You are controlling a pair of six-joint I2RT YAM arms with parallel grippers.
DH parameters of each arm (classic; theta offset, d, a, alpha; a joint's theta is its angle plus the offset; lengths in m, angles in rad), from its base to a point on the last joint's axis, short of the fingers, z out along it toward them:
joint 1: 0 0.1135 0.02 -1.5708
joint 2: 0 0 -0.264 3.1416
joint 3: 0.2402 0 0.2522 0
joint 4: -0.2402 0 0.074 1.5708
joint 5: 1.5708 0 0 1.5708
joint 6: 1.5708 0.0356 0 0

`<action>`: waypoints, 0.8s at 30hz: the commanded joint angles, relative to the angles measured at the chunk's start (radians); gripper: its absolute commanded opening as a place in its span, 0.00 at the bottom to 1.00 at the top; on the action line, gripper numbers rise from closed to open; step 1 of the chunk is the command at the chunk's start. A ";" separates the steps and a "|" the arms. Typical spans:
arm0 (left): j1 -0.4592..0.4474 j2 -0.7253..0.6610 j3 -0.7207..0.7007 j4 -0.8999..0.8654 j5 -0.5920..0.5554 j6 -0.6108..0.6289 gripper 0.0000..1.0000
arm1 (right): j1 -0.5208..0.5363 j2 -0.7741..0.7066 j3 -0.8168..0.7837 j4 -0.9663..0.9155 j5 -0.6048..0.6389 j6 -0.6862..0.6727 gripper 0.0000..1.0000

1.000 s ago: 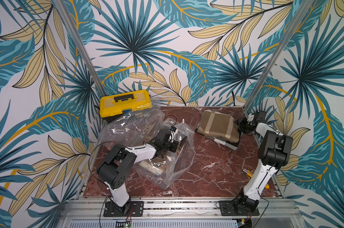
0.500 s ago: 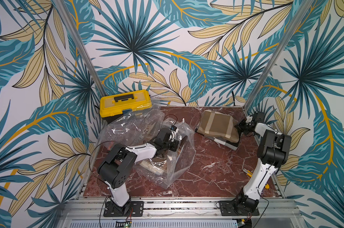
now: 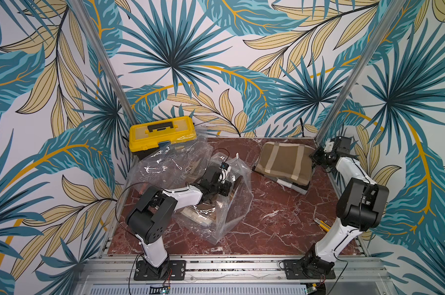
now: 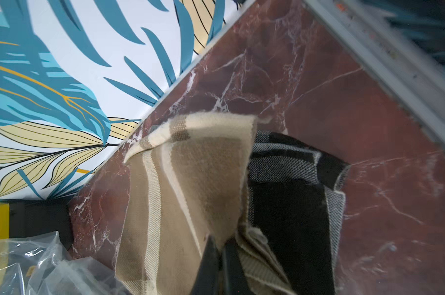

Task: Take the blanket out of the vacuum bag
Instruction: Place the blanket at the corner of the board.

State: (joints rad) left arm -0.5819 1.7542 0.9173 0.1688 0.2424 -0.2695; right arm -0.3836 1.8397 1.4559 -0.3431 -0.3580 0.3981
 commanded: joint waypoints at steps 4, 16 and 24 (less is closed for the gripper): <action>-0.004 -0.024 -0.021 0.017 0.025 0.000 0.00 | -0.009 -0.035 0.000 -0.113 0.165 -0.083 0.00; -0.003 -0.045 -0.039 0.020 0.029 -0.004 0.00 | -0.008 0.031 -0.022 -0.096 0.217 -0.091 0.61; -0.003 -0.119 -0.026 0.006 0.055 0.002 0.00 | 0.150 -0.174 -0.087 -0.063 0.282 -0.159 0.92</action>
State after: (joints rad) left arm -0.5819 1.6814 0.8814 0.1825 0.2596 -0.2703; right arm -0.3050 1.7374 1.3533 -0.4149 -0.0853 0.2653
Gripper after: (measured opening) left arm 0.042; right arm 0.918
